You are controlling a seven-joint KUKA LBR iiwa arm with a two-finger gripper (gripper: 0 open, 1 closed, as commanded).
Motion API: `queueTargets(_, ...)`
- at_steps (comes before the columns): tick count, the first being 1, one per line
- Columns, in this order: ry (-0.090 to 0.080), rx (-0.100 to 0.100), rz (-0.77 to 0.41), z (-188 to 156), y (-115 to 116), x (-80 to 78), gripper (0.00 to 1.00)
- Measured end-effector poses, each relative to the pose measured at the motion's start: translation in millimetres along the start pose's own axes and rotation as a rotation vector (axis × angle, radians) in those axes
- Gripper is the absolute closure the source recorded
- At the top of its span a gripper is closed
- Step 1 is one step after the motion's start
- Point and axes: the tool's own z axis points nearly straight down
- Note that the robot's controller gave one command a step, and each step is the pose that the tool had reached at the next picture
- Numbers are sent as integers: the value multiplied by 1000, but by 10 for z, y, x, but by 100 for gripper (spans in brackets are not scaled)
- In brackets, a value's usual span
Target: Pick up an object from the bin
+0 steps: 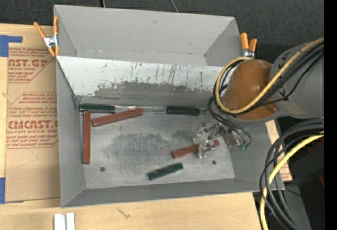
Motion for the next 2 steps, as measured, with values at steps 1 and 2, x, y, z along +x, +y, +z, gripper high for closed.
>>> queueTargets(1, 0, 0, 0, 0, 0, 0, 100)
queueTargets(2, 9, -1, 19, -1577, 56, -475, 100)
